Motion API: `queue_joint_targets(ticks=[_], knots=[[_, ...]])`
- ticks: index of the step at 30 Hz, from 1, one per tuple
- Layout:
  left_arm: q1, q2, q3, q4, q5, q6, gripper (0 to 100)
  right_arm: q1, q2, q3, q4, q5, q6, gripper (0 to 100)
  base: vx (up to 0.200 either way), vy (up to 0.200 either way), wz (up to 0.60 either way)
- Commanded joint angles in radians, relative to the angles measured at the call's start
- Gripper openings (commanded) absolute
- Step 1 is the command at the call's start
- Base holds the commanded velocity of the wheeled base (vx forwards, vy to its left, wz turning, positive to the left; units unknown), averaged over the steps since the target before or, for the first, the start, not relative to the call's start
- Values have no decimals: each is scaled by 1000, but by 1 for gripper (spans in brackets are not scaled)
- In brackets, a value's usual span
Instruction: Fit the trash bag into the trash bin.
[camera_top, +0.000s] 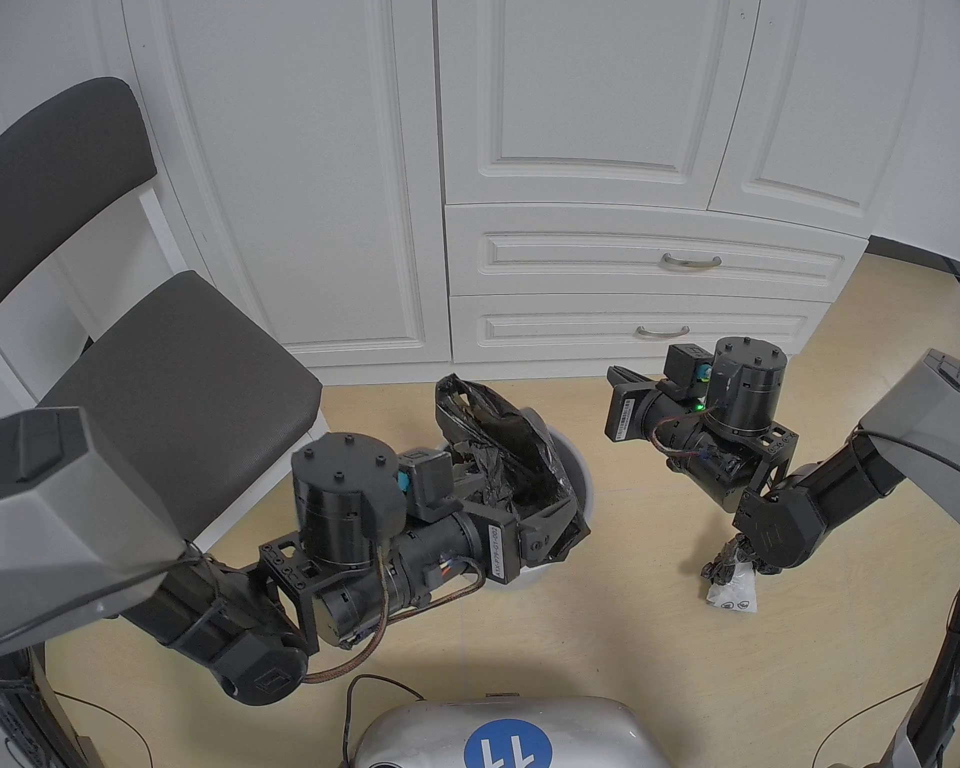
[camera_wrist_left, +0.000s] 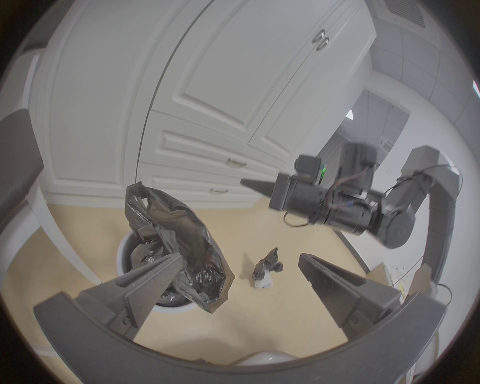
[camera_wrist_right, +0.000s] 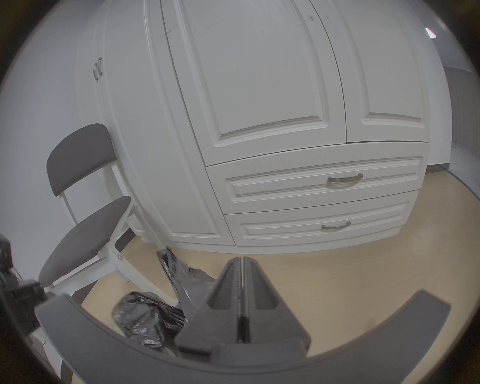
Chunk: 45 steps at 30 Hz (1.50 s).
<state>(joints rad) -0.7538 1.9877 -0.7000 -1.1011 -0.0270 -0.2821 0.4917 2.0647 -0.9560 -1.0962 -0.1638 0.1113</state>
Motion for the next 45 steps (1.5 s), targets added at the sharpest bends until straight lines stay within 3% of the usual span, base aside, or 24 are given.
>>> queue_joint_targets(ticks=[1, 3, 5, 6, 7, 9, 13, 19, 28, 29, 45], knots=[[-18, -23, 22, 13, 18, 26, 100, 8, -1, 22, -1, 0, -8, 0, 0, 0, 0], [-18, -53, 45, 21, 18, 54, 100, 8, 3, 22, 1, 0, -13, 0, 0, 0, 0], [-5, -78, 79, 20, 29, 185, 100, 15, 11, 23, 1, 0, -27, 0, 0, 0, 0], [-5, -78, 79, 20, 29, 185, 100, 15, 11, 23, 1, 0, -27, 0, 0, 0, 0], [22, -78, 93, 7, 68, 267, 100, 24, 23, 23, -4, 0, -27, 0, 0, 0, 0], [47, -75, 88, 6, 148, 316, 100, 41, 43, 17, -5, -5, -27, 0, 0, 0, 0], [74, -73, 73, 13, 205, 327, 100, 64, 98, -1, -5, -11, -21, 0, 0, 0, 0], [126, -76, 71, 20, 203, 339, 100, 99, 183, -41, 2, -16, -1, 0, 0, 0, 0], [131, -61, 73, 18, 203, 345, 100, 110, 195, -38, 1, -16, 7, 0, 0, 0, 0], [133, -61, 73, 18, 203, 345, 100, 110, 195, -37, 1, -16, 7, 100, 0, 0, 0], [129, -4, 65, 6, 205, 348, 100, 96, 236, -72, -4, -17, 5, 100, 0, 0, 0]])
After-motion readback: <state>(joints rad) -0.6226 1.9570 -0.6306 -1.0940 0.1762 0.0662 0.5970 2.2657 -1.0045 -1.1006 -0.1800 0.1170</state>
